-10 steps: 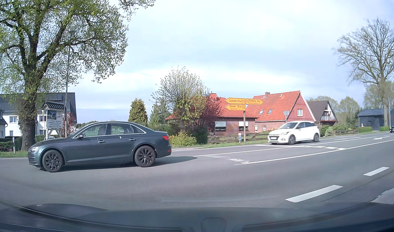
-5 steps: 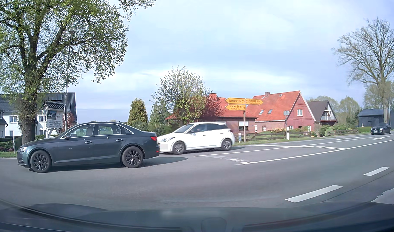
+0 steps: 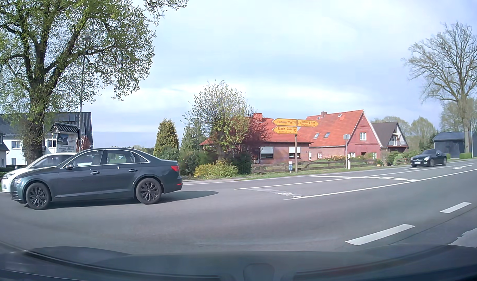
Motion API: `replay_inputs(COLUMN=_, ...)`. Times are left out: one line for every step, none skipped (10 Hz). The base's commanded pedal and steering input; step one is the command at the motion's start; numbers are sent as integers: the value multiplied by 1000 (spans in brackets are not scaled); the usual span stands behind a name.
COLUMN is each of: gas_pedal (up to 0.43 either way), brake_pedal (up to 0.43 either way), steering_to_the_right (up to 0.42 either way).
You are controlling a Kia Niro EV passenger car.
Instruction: Follow the waypoints while adhering to traffic rules and regulations
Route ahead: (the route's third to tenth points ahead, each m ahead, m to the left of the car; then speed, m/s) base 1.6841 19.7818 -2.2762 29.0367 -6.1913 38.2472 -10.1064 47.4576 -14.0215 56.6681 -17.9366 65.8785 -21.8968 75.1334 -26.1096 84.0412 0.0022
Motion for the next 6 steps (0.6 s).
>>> replay_inputs(gas_pedal=0, brake_pedal=201, steering_to_the_right=-452)
replay_inputs(gas_pedal=0, brake_pedal=201, steering_to_the_right=-452)
replay_inputs(gas_pedal=0, brake_pedal=195, steering_to_the_right=-452)
replay_inputs(gas_pedal=0, brake_pedal=201, steering_to_the_right=-452)
replay_inputs(gas_pedal=0, brake_pedal=201, steering_to_the_right=-452)
replay_inputs(gas_pedal=0, brake_pedal=201, steering_to_the_right=-452)
